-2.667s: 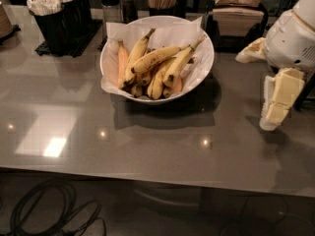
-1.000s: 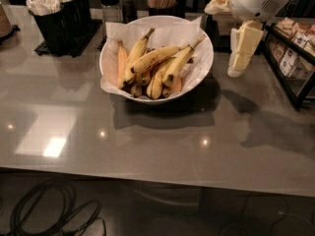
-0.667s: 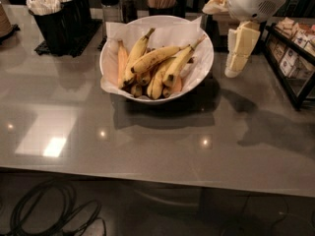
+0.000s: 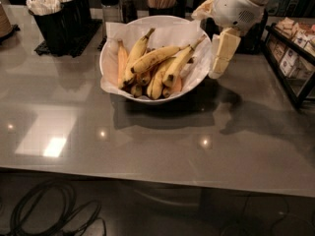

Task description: Pick banana from white bowl

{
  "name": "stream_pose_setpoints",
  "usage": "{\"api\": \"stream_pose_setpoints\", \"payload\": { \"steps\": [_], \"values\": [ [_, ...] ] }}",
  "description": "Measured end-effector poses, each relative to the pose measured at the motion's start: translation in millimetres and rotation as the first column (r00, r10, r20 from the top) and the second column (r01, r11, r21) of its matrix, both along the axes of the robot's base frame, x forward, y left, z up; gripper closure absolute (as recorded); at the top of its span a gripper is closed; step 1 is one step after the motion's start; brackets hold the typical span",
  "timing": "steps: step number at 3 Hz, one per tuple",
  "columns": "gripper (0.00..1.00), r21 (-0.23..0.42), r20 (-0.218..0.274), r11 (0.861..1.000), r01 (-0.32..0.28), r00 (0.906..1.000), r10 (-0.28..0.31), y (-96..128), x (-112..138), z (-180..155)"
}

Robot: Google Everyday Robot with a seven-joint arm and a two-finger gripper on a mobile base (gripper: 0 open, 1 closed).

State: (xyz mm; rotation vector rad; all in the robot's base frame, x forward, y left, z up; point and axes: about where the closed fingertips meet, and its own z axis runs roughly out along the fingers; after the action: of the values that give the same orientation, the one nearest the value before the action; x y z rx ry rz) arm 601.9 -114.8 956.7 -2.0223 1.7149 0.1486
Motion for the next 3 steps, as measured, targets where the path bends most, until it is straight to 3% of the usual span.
{"api": "stream_pose_setpoints", "payload": {
  "steps": [2,3],
  "values": [
    [0.36,0.008,0.003,1.0,0.004,1.0,-0.004,3,3,-3],
    [0.19,0.028,0.002,0.999,0.017,0.9999,-0.017,4,12,-15]
  ]
}}
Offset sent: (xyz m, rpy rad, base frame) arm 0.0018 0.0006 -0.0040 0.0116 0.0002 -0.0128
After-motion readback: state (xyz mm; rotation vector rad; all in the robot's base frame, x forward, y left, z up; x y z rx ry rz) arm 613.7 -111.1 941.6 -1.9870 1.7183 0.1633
